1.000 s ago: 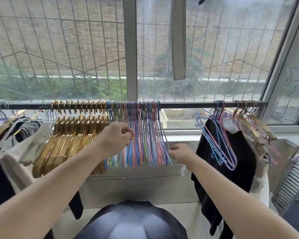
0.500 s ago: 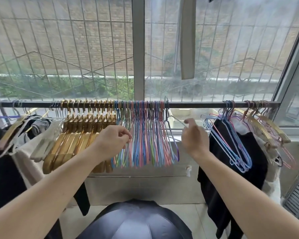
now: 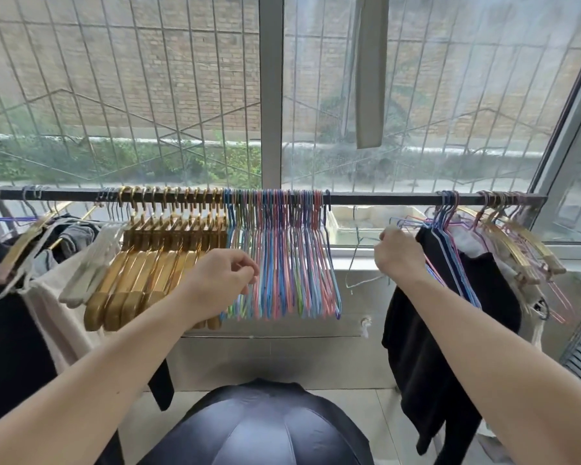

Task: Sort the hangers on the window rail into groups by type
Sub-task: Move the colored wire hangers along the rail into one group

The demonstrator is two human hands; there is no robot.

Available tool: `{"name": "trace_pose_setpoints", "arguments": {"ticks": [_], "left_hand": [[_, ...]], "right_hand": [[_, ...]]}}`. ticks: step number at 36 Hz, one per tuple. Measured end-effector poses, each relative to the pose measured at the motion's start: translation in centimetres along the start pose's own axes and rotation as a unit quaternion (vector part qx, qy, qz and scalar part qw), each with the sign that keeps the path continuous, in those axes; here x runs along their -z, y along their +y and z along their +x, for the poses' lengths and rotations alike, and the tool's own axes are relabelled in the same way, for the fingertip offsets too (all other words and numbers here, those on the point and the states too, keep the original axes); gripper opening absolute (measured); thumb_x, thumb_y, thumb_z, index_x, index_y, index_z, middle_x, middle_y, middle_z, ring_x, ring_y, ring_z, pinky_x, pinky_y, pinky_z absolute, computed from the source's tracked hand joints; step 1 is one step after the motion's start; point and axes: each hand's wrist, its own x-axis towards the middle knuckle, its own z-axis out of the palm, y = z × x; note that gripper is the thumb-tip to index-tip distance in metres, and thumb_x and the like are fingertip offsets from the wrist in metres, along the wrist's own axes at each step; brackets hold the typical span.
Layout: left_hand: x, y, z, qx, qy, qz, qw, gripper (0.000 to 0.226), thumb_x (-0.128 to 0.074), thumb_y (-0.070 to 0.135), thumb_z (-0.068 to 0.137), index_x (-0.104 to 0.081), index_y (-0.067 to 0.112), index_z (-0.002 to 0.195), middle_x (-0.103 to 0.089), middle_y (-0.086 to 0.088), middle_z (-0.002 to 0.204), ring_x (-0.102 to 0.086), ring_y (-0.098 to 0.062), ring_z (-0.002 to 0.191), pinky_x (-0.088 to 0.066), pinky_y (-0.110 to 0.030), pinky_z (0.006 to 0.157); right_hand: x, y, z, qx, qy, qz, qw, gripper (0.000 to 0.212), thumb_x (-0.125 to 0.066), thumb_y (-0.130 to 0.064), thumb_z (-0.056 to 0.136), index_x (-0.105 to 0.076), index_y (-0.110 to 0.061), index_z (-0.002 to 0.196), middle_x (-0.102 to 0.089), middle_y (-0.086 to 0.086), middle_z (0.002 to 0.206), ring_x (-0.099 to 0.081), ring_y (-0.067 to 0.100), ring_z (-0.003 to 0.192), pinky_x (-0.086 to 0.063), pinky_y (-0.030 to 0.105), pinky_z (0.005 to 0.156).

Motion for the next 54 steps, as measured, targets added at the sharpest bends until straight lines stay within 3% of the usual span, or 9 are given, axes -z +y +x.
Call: {"name": "trace_pose_setpoints", "arguments": {"ticks": [17, 20, 23, 27, 31, 34, 43, 49, 54], "left_hand": [[-19.4, -16.3, -13.6, 0.249, -0.305, -0.085, 0.915, 0.02, -0.053, 0.017, 0.099, -0.065, 0.018, 0.083, -0.065, 0.003, 0.075, -0.056, -0.007, 0.056, -0.042, -0.021, 0.058], [-20.9, -19.5, -15.9, 0.329, -0.324, -0.063, 0.885, 0.009, -0.057, 0.021, 0.099, -0.063, 0.02, 0.106, -0.065, -0.005, 0.102, -0.057, -0.014, 0.075, -0.046, -0.03, 0.07], [-20.6, -22.0, -17.7, 0.366, -0.282, 0.001, 0.887, 0.073, -0.061, 0.032, 0.1, -0.023, 0.015, 0.159, -0.038, -0.013, 0.155, -0.051, -0.026, 0.128, -0.041, -0.025, 0.089], [-18.9, -26.8, -20.0, 0.375, -0.153, 0.1, 0.909, 0.092, -0.067, 0.049, 0.092, -0.014, 0.024, 0.164, -0.024, -0.012, 0.163, -0.031, -0.033, 0.148, -0.033, -0.039, 0.116], [-16.4, -29.4, -22.0, 0.371, -0.125, 0.054, 0.919, 0.022, -0.054, 0.04, 0.103, -0.07, 0.025, 0.101, -0.069, -0.008, 0.113, -0.062, -0.028, 0.107, -0.049, -0.036, 0.094], [-14.2, -30.1, -23.0, 0.361, -0.118, 0.03, 0.925, 0.047, -0.051, 0.033, 0.107, -0.073, 0.021, 0.068, -0.073, 0.003, 0.077, -0.067, -0.022, 0.084, -0.049, -0.03, 0.076], [-7.3, -24.5, -22.0, 0.366, -0.358, -0.154, 0.845, 0.055, -0.036, 0.039, 0.112, -0.08, 0.007, 0.105, -0.078, -0.014, 0.109, -0.071, -0.031, 0.104, -0.055, -0.036, 0.094], [-5.5, -20.9, -21.2, 0.382, -0.268, -0.33, 0.821, 0.041, -0.04, 0.021, 0.111, -0.066, -0.008, 0.123, -0.071, -0.021, 0.125, -0.069, -0.039, 0.116, -0.06, -0.046, 0.085], [-9.9, -18.6, -20.0, 0.413, -0.179, -0.273, 0.85, 0.025, -0.057, 0.015, 0.104, -0.072, -0.003, 0.11, -0.074, -0.018, 0.112, -0.072, -0.037, 0.107, -0.063, -0.051, 0.083]], "right_hand": [[-11.8, 10.4, -21.1, -0.022, -0.327, -0.154, 0.932, 0.018, -0.051, -0.023, 0.099, -0.055, -0.016, 0.083, -0.06, 0.003, 0.084, -0.063, 0.027, 0.08, -0.044, 0.03, 0.067], [-11.5, 8.9, -22.2, -0.041, -0.391, -0.056, 0.918, 0.025, -0.055, -0.025, 0.102, -0.058, -0.017, 0.079, -0.058, 0.002, 0.073, -0.061, 0.026, 0.074, -0.052, 0.034, 0.065], [-9.9, 7.4, -23.0, -0.076, -0.446, 0.077, 0.889, 0.023, -0.059, -0.018, 0.1, -0.065, -0.011, 0.079, -0.057, 0.003, 0.062, -0.057, 0.02, 0.062, -0.058, 0.032, 0.056], [-8.5, 6.7, -24.2, -0.096, -0.509, 0.207, 0.83, 0.024, -0.059, -0.023, 0.103, -0.073, -0.005, 0.097, -0.062, 0.007, 0.07, -0.06, 0.019, 0.07, -0.062, 0.038, 0.065], [-8.2, 7.4, -23.9, -0.119, -0.52, 0.291, 0.794, 0.029, -0.057, -0.027, 0.105, -0.075, -0.005, 0.103, -0.062, 0.009, 0.079, -0.064, 0.019, 0.074, -0.062, 0.044, 0.07], [-8.6, 8.7, -23.3, -0.151, -0.517, 0.322, 0.778, 0.028, -0.058, -0.026, 0.104, -0.077, -0.005, 0.103, -0.062, 0.009, 0.079, -0.065, 0.02, 0.075, -0.061, 0.046, 0.071], [-11.9, 13.0, -22.9, -0.21, -0.419, 0.297, 0.832, 0.028, -0.065, -0.028, 0.1, -0.071, -0.005, 0.085, -0.061, 0.002, 0.07, -0.056, 0.017, 0.067, -0.056, 0.033, 0.071], [-15.6, 15.7, -24.6, -0.174, -0.288, 0.021, 0.941, 0.032, -0.055, -0.029, 0.101, -0.064, -0.006, 0.081, -0.067, 0.012, 0.083, -0.058, 0.028, 0.076, -0.045, 0.037, 0.068], [-15.7, 11.6, -28.7, -0.246, -0.427, 0.119, 0.862, 0.027, -0.047, -0.03, 0.105, -0.062, -0.008, 0.098, -0.058, 0.008, 0.082, -0.056, 0.025, 0.069, -0.051, 0.034, 0.064]]}}
